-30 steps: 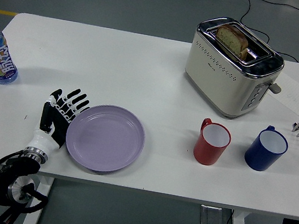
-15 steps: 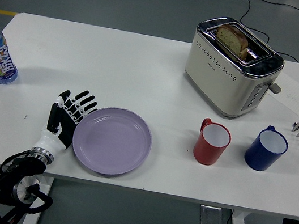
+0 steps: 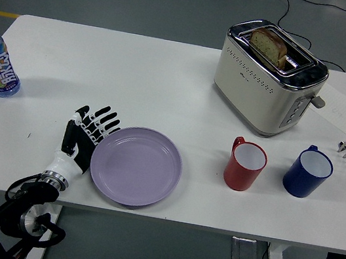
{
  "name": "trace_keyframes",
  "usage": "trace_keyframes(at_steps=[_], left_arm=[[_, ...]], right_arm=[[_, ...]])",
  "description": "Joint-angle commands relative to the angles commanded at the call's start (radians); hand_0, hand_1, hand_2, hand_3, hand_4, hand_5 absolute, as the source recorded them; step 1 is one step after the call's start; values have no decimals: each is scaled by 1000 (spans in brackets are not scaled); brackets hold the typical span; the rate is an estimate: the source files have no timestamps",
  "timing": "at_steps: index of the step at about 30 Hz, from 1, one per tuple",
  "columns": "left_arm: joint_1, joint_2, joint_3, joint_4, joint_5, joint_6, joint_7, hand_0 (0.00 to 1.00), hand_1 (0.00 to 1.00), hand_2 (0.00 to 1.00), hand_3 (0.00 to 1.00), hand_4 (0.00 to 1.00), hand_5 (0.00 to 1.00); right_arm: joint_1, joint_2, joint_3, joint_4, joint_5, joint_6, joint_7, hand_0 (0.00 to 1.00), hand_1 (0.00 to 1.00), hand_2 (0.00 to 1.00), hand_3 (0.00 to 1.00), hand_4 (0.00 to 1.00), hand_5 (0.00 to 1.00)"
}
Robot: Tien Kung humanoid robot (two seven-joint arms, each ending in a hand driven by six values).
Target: Push plate across desktop
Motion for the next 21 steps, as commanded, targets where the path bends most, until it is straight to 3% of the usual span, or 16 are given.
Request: trace_keyframes(at_steps=[12,21], left_arm=[[-16,0,24,2,-9,0,-1,763,760,727,705,555,998],[-34,0,-13,1,1,4,-1,761,759,727,705,555,998]], right_arm=[[3,0,-2,1,-1,-1,-1,601,546,637,629,383,558],[3,0,-1,1,-4,-1,-2,600,546,637,629,383,557]])
